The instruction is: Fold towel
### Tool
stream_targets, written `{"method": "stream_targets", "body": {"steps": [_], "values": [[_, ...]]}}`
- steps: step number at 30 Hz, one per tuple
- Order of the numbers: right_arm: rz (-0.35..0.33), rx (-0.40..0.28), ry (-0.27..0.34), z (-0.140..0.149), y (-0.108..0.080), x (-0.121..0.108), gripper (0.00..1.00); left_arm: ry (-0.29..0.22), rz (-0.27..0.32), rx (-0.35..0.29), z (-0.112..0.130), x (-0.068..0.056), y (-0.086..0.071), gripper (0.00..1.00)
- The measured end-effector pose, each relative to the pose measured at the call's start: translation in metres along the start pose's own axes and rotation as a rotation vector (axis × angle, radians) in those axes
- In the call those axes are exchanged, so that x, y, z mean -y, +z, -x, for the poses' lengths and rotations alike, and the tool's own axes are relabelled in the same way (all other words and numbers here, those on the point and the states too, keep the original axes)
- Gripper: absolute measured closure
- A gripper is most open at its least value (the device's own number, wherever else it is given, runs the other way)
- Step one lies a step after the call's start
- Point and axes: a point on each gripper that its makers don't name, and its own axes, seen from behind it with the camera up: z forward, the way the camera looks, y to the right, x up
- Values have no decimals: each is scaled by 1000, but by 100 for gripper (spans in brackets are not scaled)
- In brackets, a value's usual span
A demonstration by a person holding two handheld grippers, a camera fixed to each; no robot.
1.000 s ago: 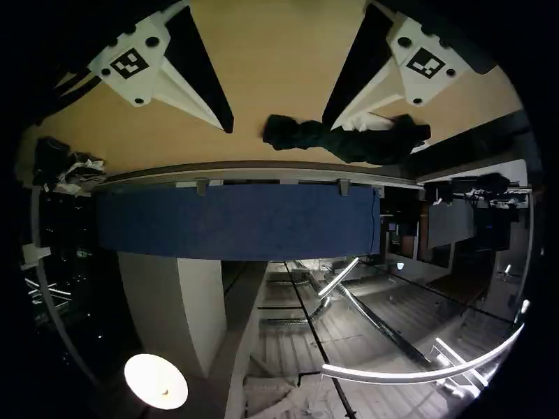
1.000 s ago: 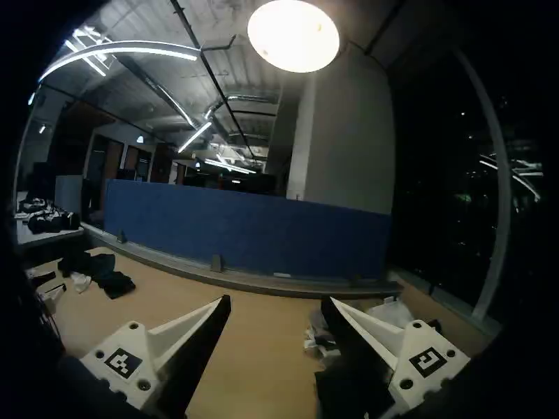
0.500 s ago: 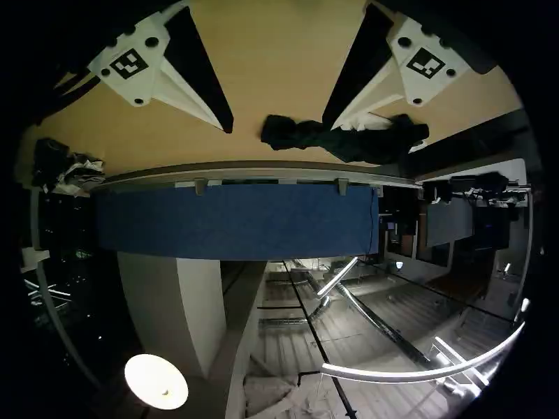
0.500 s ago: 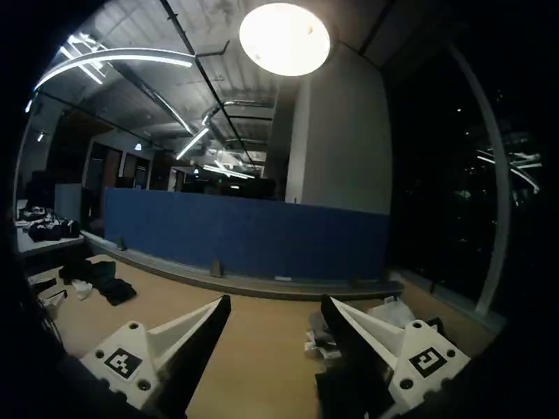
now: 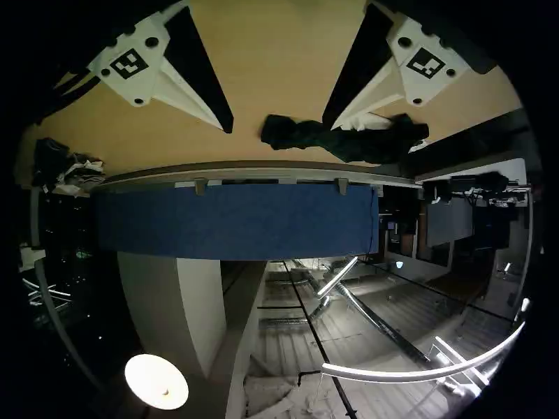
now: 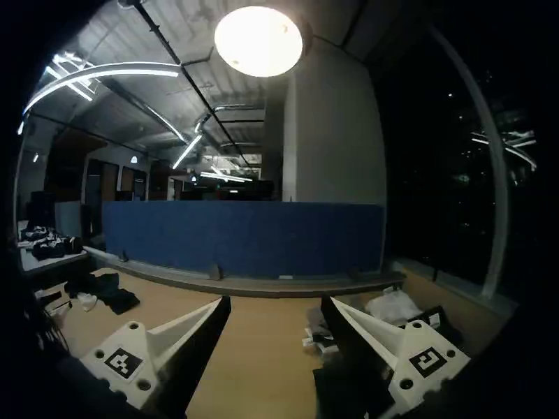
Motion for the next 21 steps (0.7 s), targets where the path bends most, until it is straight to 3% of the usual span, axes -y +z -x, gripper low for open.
{"method": "stream_targets", "body": {"steps": [15, 21], "values": [[34, -12, 105, 57, -4, -34, 0, 0, 0, 0, 0, 0, 0, 6], [24, -31, 132, 82, -3, -37, 0, 0, 0, 0, 0, 0, 0, 5]]}}
